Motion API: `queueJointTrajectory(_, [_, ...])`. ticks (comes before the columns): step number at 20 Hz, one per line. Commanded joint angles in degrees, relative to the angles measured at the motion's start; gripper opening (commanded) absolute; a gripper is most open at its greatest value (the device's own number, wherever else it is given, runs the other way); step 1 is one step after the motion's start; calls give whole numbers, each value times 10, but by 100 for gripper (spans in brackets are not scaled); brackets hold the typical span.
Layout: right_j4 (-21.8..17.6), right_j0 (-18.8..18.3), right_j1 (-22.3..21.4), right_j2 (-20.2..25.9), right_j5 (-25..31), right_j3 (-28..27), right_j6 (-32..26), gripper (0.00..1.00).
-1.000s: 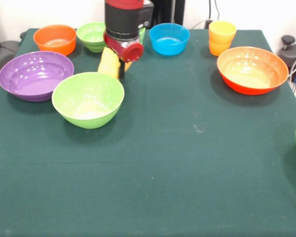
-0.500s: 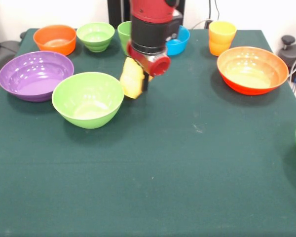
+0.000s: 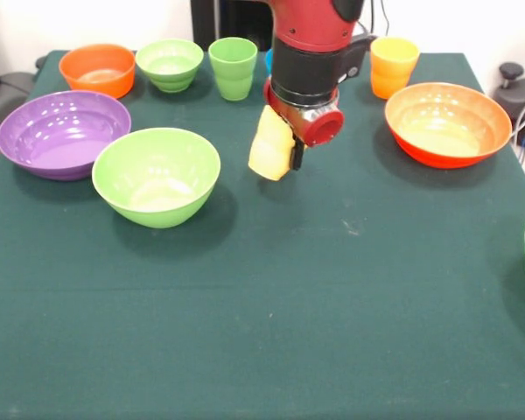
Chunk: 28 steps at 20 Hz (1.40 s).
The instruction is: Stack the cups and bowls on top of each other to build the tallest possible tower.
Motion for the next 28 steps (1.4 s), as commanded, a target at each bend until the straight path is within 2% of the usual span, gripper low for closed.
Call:
queueJointTrajectory(1, [31, -10, 8, 46, 72, -41, -33, 0])
queueJointTrajectory(4, [32, -26, 9, 49, 76, -42, -53, 0])
queueJointTrajectory(8, [4, -43, 20, 43, 85, -67, -97, 0])
queueJointTrajectory(14, [-23, -85, 44, 73, 77, -94, -162, 0])
queueJointTrajectory(20, [-55, -59, 65, 55, 83, -147, -154, 0])
queueJointTrajectory(28, [-57, -51, 91, 75, 114, -203, -163, 0])
